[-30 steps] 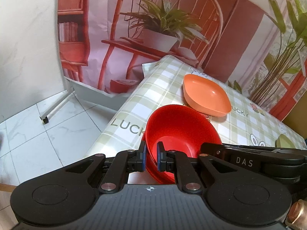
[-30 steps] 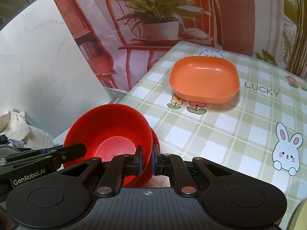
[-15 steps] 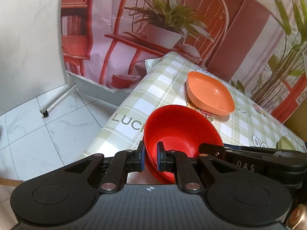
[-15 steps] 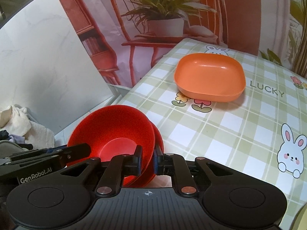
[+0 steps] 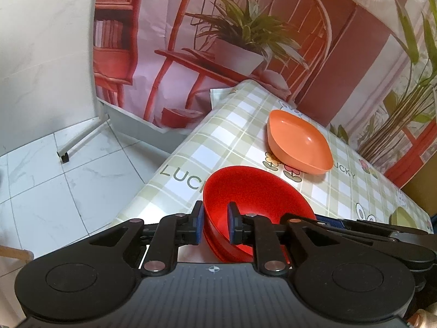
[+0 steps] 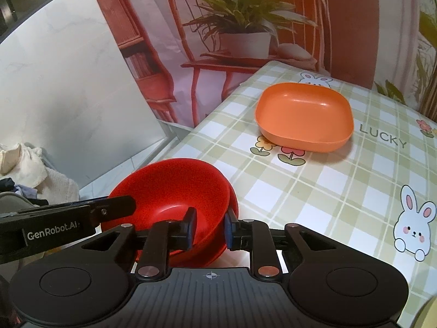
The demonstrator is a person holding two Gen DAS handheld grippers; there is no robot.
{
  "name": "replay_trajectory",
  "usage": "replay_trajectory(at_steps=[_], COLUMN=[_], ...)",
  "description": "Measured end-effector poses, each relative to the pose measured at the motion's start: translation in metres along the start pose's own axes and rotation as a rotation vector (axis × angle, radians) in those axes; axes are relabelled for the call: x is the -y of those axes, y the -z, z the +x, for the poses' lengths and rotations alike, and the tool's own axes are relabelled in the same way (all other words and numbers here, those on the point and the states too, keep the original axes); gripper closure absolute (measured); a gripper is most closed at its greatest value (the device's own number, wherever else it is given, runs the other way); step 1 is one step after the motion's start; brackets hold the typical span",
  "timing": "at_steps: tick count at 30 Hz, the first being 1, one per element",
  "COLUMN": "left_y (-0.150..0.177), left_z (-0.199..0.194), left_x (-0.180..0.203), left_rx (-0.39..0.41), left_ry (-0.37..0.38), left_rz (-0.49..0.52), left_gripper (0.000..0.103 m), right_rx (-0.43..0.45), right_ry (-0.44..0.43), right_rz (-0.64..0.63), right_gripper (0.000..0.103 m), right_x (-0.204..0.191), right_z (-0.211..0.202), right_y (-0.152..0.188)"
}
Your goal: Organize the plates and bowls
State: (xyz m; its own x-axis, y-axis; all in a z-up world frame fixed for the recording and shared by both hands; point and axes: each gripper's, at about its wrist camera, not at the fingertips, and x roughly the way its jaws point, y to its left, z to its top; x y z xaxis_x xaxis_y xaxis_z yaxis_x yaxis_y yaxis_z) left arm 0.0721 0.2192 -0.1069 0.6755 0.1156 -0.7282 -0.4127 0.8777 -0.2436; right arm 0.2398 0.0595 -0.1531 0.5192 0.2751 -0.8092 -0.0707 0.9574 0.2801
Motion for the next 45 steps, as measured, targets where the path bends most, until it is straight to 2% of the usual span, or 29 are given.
replay_trajectory(at_steps=[14,22,24,28,31,33,35,36,39,42,45], left_y=[-0.003,-0.025,-0.034,-0.049,-0.058,-0.064,-0.071,-0.075,-0.082,-0.086,-0.091], left_z=[-0.008,-0.025,-0.032,-0.049,-0.064,-0.072,-0.078,-0.079,-0.078,-0.065,-0.043], left_x=[0.000,0.014,0.021,0.027,0.037,0.043,0.047,0.050,0.058,0.064,0.066], left_rx=[0.036,0.100,0.117,0.145,0.186,0.211,0.240,0.255,0.301,0.329,0.305], left_ry=[0.014,0.082,0.098,0.186,0.210,0.224,0.239,0.244,0.239,0.221,0.172], left_rz=[-0.005,0.019,0.027,-0.013,0.003,0.016,0.023,0.031,0.059,0.106,0.141], left_gripper=[0.084,0.084,0.084,0.072,0.072,0.072,0.069,0.068,0.065,0.064,0.064], right_rx=[0.030,0.142,0.179,0.238,0.276,0.299,0.321,0.337,0.362,0.371,0.361], right_ry=[0.011,0.033,0.029,0.049,0.079,0.085,0.090,0.087,0.091,0.106,0.131], right_rz=[0.020,0.077,0.108,0.120,0.099,0.102,0.106,0.108,0.104,0.097,0.096], right_gripper=[0.082,0.082,0.078,0.074,0.072,0.067,0.056,0.054,0.049,0.040,0.035], right_x=[0.008,0.037,0.049,0.067,0.075,0.082,0.088,0.092,0.098,0.102,0.109], right_z=[-0.010,-0.040,-0.050,-0.070,-0.083,-0.091,-0.098,-0.101,-0.107,-0.107,-0.101], right_y=[0.000,-0.019,-0.026,-0.038,-0.045,-0.051,-0.056,-0.058,-0.065,-0.068,-0.068])
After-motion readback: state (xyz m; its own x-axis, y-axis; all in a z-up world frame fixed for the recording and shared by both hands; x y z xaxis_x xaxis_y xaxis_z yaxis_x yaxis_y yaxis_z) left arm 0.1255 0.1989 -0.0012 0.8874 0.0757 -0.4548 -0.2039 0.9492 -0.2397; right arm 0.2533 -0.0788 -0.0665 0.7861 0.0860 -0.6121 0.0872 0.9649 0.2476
